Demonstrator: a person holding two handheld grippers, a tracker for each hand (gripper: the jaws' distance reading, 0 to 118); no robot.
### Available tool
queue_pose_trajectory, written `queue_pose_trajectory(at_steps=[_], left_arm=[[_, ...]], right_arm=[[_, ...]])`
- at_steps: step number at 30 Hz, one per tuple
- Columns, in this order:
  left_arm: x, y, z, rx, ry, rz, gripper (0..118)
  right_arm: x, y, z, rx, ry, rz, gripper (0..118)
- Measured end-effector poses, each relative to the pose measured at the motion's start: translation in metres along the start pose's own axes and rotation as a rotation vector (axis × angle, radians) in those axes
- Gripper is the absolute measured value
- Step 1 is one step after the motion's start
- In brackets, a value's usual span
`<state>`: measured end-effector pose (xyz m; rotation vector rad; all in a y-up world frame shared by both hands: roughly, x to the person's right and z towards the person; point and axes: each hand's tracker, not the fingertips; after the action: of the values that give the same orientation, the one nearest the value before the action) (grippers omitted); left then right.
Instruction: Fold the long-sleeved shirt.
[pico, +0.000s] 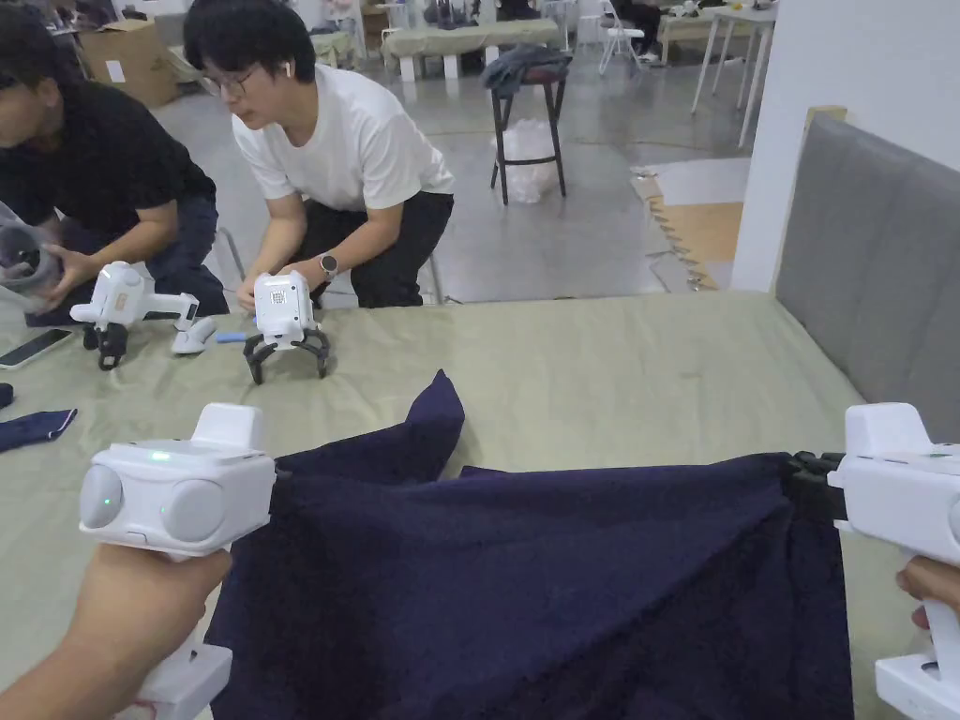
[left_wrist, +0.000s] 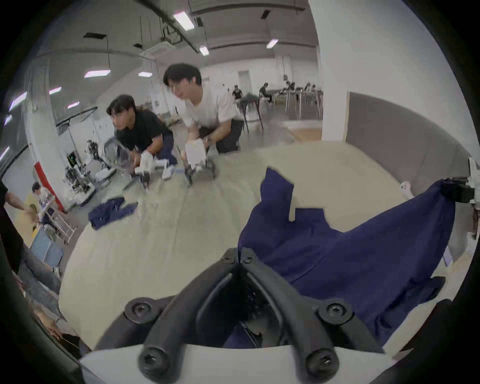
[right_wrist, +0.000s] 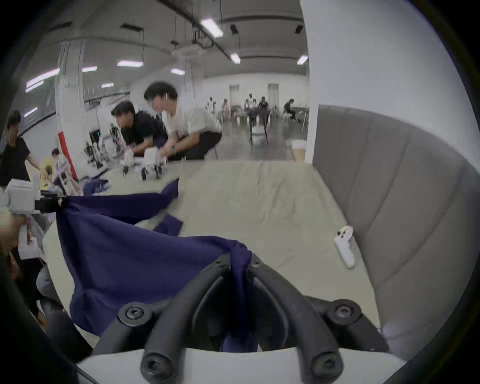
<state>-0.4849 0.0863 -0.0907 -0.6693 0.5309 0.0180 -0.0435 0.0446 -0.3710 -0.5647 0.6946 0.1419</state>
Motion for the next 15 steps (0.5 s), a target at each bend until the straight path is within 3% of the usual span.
queue_pose_trajectory(at_steps=[15], left_arm=[[-0.022, 0.138, 0.169, 0.341, -0.018, 0.014, 2]], right_arm=[[-0.019, 0.157, 0.160, 0.299, -0.100, 0.138, 7]])
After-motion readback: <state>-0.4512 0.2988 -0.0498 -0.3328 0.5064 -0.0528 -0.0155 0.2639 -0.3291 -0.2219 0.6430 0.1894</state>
